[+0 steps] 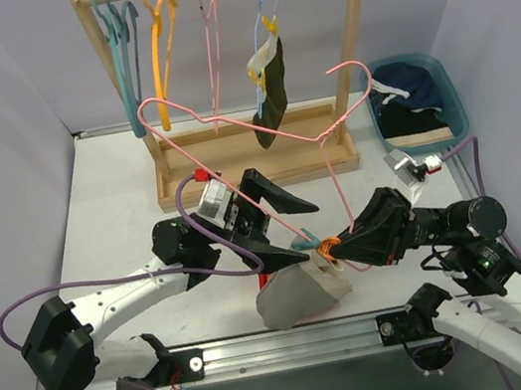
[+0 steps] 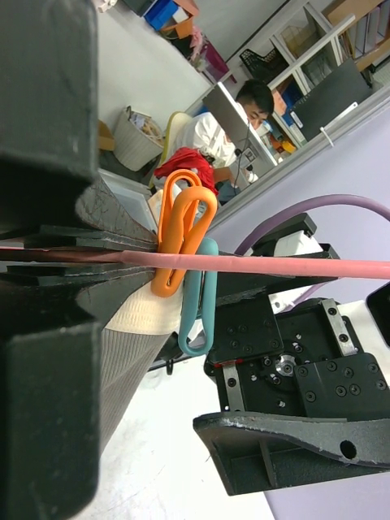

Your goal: Remove the underwear clipped to the hanger

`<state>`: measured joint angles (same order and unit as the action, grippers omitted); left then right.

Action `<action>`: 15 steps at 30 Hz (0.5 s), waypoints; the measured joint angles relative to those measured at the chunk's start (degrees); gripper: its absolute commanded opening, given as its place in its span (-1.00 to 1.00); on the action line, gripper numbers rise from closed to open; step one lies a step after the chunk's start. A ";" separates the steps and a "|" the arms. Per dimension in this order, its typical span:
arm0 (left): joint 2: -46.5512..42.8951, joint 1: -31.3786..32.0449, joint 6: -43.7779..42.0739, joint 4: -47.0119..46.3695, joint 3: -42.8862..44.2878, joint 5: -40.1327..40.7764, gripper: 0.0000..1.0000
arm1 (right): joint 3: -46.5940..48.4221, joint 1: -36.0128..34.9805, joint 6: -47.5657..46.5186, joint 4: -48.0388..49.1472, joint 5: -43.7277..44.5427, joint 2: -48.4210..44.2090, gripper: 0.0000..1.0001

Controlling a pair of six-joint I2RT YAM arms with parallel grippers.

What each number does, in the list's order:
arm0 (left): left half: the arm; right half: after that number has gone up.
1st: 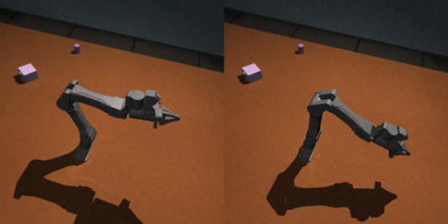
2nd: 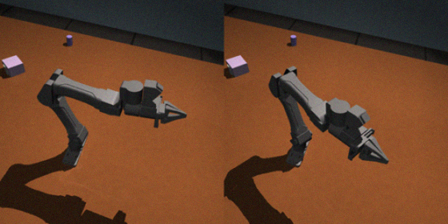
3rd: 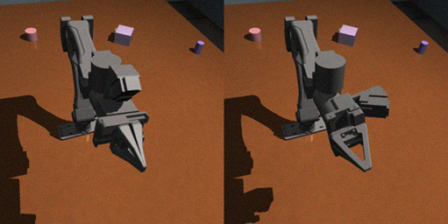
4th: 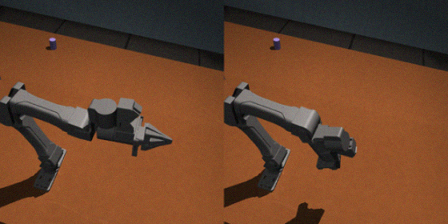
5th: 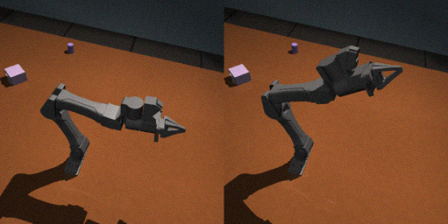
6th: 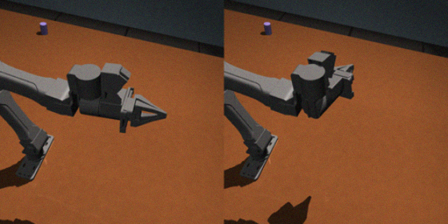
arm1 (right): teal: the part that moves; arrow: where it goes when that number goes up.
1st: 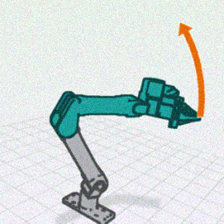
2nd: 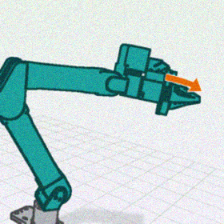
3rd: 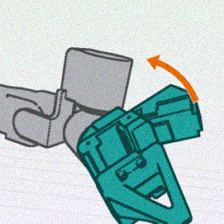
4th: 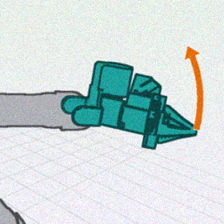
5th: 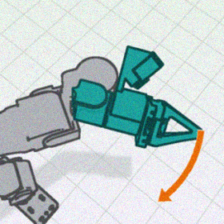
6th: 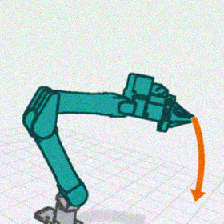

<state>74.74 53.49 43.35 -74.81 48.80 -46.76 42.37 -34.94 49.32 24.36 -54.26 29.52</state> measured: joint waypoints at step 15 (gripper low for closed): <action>-0.98 0.00 0.00 0.00 -3.39 0.00 0.87 | 2.12 0.00 -1.86 -2.91 0.04 0.00 -1.00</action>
<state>73.76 53.49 43.35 -74.81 45.41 -46.76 44.49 -34.94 47.46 21.45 -54.22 29.52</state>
